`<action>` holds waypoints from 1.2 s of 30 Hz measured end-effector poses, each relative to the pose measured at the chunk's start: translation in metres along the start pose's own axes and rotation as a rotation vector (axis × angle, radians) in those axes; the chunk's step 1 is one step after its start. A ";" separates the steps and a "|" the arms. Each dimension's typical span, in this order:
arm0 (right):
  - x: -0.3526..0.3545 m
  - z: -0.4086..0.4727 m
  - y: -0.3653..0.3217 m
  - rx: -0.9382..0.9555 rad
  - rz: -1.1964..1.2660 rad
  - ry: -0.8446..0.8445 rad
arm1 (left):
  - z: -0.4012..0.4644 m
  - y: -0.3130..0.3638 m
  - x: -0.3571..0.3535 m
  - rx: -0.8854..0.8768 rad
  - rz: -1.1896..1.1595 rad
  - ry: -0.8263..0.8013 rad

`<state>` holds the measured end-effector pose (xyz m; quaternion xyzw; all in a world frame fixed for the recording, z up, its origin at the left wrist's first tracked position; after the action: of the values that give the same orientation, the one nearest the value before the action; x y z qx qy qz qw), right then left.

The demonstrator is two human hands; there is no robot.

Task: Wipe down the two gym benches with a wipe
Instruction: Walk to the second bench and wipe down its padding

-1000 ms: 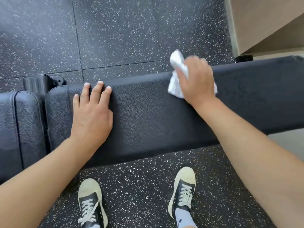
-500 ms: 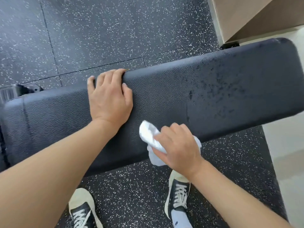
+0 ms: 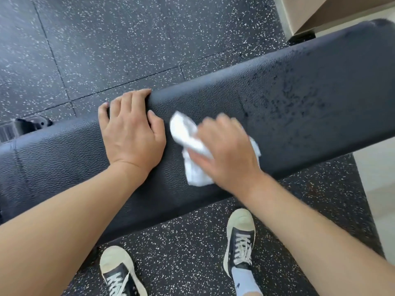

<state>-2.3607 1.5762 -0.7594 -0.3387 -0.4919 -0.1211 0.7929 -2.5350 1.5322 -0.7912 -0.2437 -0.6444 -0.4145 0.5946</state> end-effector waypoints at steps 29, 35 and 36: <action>0.015 0.019 0.045 0.051 -0.057 0.060 | 0.001 0.000 -0.002 0.017 -0.002 -0.012; -0.005 0.134 0.077 -0.145 -0.094 0.085 | 0.001 0.003 -0.001 0.018 0.004 -0.019; -0.002 0.126 0.074 -0.133 -0.079 0.095 | 0.001 0.002 0.000 0.016 0.002 -0.016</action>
<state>-2.4110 1.7133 -0.7560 -0.3648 -0.4575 -0.2005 0.7858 -2.5334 1.5342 -0.7910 -0.2427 -0.6521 -0.4068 0.5919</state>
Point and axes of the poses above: each hand's wrist, its own z-axis towards the middle knuckle, its own x-axis out of the back of the hand, y = z × x, the point moved 10 cm from there along z, towards the middle knuckle, and after that the axes turned 4 degrees about y, right-handed, at the moved point
